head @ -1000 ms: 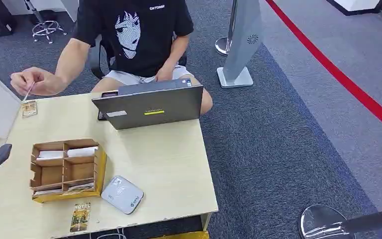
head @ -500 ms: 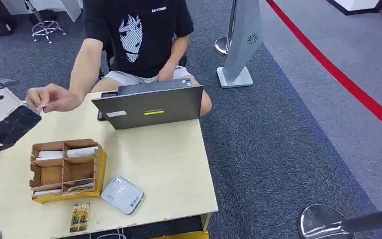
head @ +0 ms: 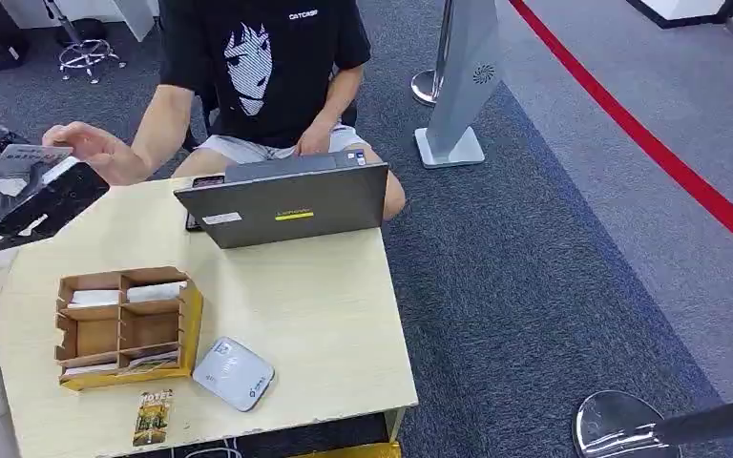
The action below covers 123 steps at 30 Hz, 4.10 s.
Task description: Pass the card to the sensor for recognition and then transmit it.
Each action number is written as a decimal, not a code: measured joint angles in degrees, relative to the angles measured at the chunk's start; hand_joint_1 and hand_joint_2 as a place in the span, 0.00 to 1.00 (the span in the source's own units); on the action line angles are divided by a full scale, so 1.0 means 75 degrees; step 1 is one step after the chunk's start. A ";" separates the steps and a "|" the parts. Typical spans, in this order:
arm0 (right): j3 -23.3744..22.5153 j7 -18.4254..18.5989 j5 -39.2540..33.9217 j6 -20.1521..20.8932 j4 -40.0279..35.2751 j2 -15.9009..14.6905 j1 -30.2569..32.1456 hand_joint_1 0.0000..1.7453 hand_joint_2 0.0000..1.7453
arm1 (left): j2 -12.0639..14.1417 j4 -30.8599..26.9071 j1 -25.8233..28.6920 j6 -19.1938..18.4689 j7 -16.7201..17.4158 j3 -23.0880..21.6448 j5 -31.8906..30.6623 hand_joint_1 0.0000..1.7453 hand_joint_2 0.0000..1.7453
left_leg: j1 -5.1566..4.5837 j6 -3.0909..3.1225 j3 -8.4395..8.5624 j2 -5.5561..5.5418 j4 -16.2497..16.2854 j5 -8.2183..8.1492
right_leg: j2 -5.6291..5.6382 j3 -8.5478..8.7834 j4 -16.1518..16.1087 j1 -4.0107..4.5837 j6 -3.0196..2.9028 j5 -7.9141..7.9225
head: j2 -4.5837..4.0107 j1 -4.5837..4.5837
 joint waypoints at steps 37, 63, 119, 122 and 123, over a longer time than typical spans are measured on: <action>-0.0729 0.0391 -0.0114 0.0399 -0.1364 0.0883 0.0071 0.00 1.00 | -0.1533 -0.1312 0.5683 0.1906 -0.1224 -0.0729 -0.0082 1.00 1.00 | -0.0006 0.0006 0.0000 -0.0002 -0.0004 -0.0013 | -0.0010 0.0004 -0.0003 -0.0004 0.0007 -0.0014 | 0.0000 0.0000; 0.0714 0.1926 -0.2385 0.1984 -0.2139 0.0935 -0.1115 0.00 1.00 | -0.1865 0.1390 0.3976 0.2428 -0.1772 -0.2134 -0.0690 1.00 1.00 | -0.0008 0.0014 -0.0006 -0.0022 0.0004 0.0027 | -0.0027 0.0002 -0.0004 -0.0006 0.0012 0.0025 | 0.0000 0.0003; 1.2561 -0.1307 -0.9681 -0.0123 -1.1713 -0.2479 0.6101 0.00 1.00 | -0.1448 0.1089 0.4321 0.1484 -0.0207 -0.1906 -0.2069 1.00 1.00 | 0.0024 -0.0021 0.0046 0.0070 -0.0005 -0.0069 | 0.0075 0.0035 -0.0032 0.0020 -0.0001 -0.0022 | 0.0000 0.0044; 1.3187 -0.0840 -0.9710 0.0846 -1.0813 -0.2545 0.4579 0.00 1.00 | -0.1445 0.1124 0.4217 0.1272 -0.0219 -0.1906 -0.1967 1.00 1.00 | 0.0034 -0.0011 0.0037 0.0031 -0.0008 -0.0027 | 0.0033 0.0036 -0.0032 0.0030 -0.0007 -0.0005 | 0.0000 0.0058; 1.3184 -0.0749 -0.9394 0.1691 -1.0212 -0.2453 0.3744 0.00 1.00 | -0.1419 0.1153 0.4175 0.1175 -0.0242 -0.1906 -0.1967 1.00 1.00 | 0.0042 -0.0025 0.0031 0.0062 -0.0009 -0.0018 | 0.0060 0.0013 -0.0031 0.0042 -0.0031 0.0021 | 0.0000 0.0058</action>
